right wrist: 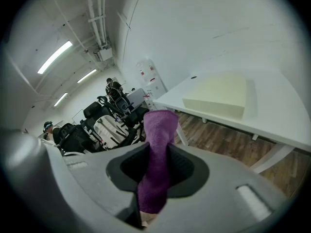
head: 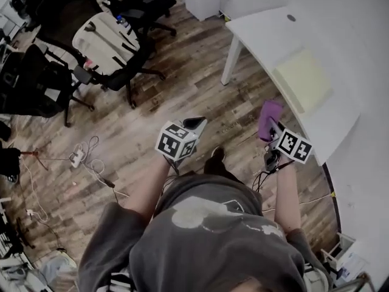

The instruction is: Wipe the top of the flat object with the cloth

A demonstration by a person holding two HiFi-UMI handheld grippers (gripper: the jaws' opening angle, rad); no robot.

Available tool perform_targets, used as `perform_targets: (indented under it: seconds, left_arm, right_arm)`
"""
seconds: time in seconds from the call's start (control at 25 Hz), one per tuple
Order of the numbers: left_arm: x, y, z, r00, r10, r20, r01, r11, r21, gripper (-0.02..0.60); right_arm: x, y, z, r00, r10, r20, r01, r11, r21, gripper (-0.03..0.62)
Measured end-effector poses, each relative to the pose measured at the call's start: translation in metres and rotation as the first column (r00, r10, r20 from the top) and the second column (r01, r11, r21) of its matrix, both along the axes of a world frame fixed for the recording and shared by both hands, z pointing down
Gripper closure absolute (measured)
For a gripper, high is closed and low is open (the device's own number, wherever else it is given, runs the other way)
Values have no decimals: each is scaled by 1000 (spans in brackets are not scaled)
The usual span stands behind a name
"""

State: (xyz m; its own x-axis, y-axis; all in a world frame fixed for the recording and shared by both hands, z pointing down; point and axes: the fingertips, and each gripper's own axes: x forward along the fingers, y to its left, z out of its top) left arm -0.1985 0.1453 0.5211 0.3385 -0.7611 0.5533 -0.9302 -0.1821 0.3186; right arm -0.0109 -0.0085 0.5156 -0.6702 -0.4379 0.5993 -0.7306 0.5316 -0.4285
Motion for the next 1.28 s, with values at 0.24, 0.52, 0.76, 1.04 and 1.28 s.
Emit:
perform_targets:
  seconds: [0.24,0.52,0.76,1.04,1.28]
  left_arm:
    - [-1,75,7,1000,4,-26,-3,1000,13,584]
    - [12,125,8,999,8,-35,-8,1000,24,584]
    - [41,135,-4,1000,0,-20,1,999,49,584]
    - [104,130,-13,1000,-15,4,15,998,60,584]
    - [178,128,-9,1000,25,17,-26,999,46,584]
  right_arm:
    - [-4,78,-4,1000,-13,-9,13,1000,20,502]
    - [5,140,-9,999,-34,0,34,999,20,502]
    - [19,153,-17,996,-83,20,82,996,42,502]
    - [73,162,-26,990,-137,35,135,989,51,502]
    - [143,163,-19,992,-116,42,114,993,38,502]
